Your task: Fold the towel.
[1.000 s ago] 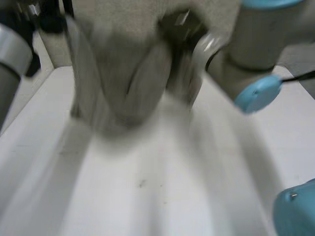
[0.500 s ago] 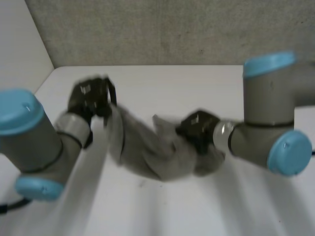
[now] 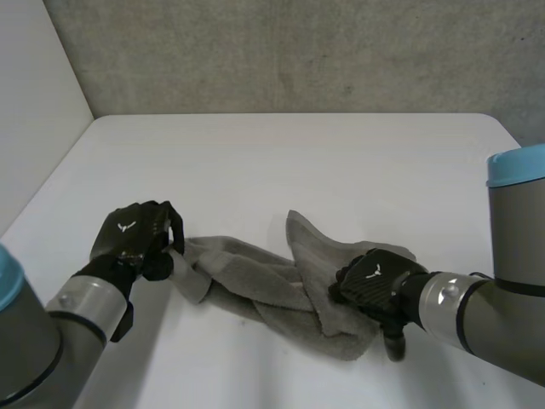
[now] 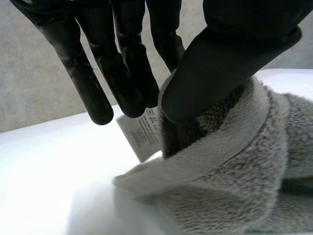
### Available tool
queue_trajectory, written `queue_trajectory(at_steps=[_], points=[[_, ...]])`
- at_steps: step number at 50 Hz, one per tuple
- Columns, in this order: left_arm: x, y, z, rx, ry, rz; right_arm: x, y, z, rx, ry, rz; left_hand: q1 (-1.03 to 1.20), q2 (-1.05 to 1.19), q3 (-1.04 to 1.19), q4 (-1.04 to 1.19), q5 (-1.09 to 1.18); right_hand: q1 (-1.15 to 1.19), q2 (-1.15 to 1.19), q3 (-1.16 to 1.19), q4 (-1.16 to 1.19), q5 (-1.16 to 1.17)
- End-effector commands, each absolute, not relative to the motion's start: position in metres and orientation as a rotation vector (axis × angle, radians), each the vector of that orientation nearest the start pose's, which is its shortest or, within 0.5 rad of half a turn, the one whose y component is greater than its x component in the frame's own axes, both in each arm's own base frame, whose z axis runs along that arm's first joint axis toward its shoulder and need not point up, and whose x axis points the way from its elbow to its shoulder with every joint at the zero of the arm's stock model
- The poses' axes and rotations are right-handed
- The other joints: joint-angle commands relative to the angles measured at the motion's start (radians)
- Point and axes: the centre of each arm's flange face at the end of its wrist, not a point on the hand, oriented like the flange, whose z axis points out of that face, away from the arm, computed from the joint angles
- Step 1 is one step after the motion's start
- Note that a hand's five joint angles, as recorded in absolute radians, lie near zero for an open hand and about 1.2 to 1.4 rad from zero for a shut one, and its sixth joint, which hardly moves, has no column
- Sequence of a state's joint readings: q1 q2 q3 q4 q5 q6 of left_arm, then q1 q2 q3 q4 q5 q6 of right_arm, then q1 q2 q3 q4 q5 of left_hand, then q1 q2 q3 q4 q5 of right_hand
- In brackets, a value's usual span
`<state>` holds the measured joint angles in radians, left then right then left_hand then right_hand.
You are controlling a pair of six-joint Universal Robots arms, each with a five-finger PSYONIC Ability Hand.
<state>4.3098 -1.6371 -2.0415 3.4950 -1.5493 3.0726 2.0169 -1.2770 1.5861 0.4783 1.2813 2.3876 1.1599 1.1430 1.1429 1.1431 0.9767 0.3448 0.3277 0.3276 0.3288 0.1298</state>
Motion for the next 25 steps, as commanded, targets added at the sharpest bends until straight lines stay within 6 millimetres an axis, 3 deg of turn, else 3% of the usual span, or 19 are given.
queue_trajectory(at_steps=[1,3,7,9,13,15,18,21,25], points=[[-0.23,-0.186,0.194,0.607,2.603,-2.215,0.262,-0.188,0.228,-1.707,2.114,-1.336,-0.318,-0.301,-0.301,-0.301,-0.309,-0.17,-0.153,-0.153,-0.154,-0.13],[-0.23,-0.185,0.205,0.692,2.498,-2.246,0.268,-0.199,0.248,-1.651,2.082,-1.455,-0.488,-0.471,-0.471,-0.471,-0.479,-0.17,-0.153,-0.153,-0.154,-0.13],[-0.23,-0.188,0.218,0.741,2.406,-2.271,0.275,-0.209,0.267,-1.574,2.048,-1.553,-0.515,-0.498,-0.498,-0.498,-0.506,-0.17,-0.153,-0.153,-0.154,-0.13],[-0.231,-0.193,0.238,0.756,2.309,-2.335,0.283,-0.221,0.276,-1.528,2.025,-1.605,-0.53,-0.513,-0.512,-0.513,-0.521,-0.17,-0.153,-0.153,-0.154,-0.13],[-0.233,-0.198,0.256,0.746,2.266,-2.38,0.292,-0.238,0.276,-1.514,2.013,-1.629,-0.585,-0.568,-0.568,-0.568,-0.577,-0.122,-0.105,-0.105,-0.106,-0.081],[-0.235,-0.202,0.271,0.738,2.25,-2.399,0.302,-0.249,0.277,-1.528,1.982,-1.658,-0.734,-0.717,-0.717,-0.717,-0.725,-0.101,-0.084,-0.084,-0.085,-0.061],[-0.239,-0.204,0.277,0.75,2.266,-2.387,0.317,-0.254,0.271,-1.555,1.936,-1.657,-0.881,-0.864,-0.864,-0.864,-0.872,-0.101,-0.084,-0.084,-0.085,-0.061],[-0.24,-0.207,0.278,0.749,2.286,-2.369,0.333,-0.26,0.261,-1.599,1.892,-1.654,-0.92,-0.903,-0.903,-0.903,-0.911,-0.101,-0.084,-0.084,-0.085,-0.061],[-0.252,-0.222,0.258,0.77,2.411,-2.258,0.345,-0.264,0.248,-1.685,1.844,-1.649,-0.932,-0.915,-0.915,-0.915,-0.923,-0.101,-0.084,-0.084,-0.085,-0.061]])
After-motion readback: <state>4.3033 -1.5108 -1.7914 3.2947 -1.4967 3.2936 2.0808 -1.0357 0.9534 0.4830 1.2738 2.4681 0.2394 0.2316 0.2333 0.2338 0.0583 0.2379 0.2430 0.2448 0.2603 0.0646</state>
